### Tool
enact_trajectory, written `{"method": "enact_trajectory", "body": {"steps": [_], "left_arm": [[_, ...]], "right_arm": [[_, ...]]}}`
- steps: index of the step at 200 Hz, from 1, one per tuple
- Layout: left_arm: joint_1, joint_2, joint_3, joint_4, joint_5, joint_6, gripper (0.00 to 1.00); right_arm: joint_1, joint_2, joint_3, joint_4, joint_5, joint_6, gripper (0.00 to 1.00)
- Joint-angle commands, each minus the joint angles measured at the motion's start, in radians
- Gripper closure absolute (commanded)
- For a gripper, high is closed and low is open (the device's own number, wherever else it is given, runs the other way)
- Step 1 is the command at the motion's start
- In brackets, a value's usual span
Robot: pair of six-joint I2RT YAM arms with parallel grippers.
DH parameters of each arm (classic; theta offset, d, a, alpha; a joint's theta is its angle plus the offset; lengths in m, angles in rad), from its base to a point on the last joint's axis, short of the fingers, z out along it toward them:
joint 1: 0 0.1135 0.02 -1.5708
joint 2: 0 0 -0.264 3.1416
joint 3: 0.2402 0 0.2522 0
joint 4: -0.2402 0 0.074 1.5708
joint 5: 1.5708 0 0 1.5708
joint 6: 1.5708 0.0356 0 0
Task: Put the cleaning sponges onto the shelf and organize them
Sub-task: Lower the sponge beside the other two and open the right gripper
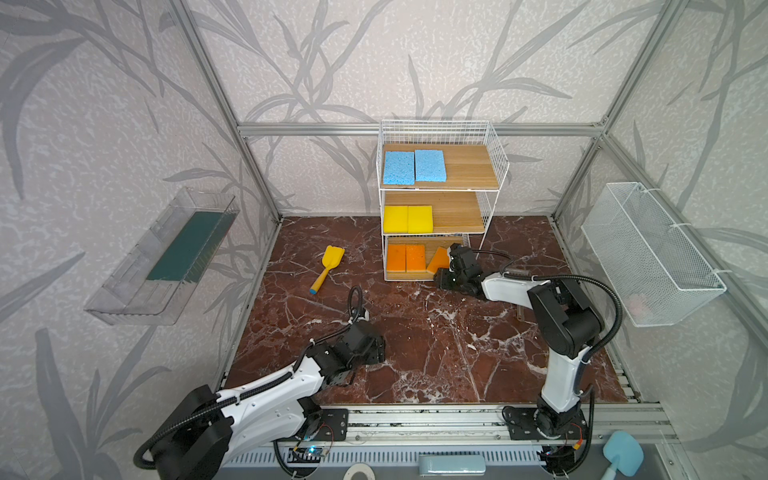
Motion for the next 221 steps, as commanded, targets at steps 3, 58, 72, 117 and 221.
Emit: {"method": "enact_trajectory", "body": {"steps": [3, 58, 72, 117, 221], "left_arm": [[0.005, 0.010, 0.017, 0.005, -0.002, -0.013, 0.24], [0.005, 0.010, 0.010, 0.021, 0.004, -0.011, 0.24], [0.005, 0.005, 0.009, 0.021, 0.003, -0.010, 0.24], [0.005, -0.018, -0.004, 0.014, 0.003, -0.015, 0.24], [0.005, -0.130, -0.052, -0.030, -0.006, -0.027, 0.24]], "right_arm": [[-0.006, -0.061, -0.037, 0.014, 0.010, -0.008, 0.36], [-0.003, -0.144, -0.245, 0.315, 0.015, 0.072, 0.31], [0.005, -0.143, -0.284, 0.401, 0.031, 0.110, 0.31], [0.033, -0.126, -0.291, 0.471, 0.166, 0.222, 0.31], [0.033, -0.040, -0.151, 0.380, 0.273, 0.300, 0.31]]}}
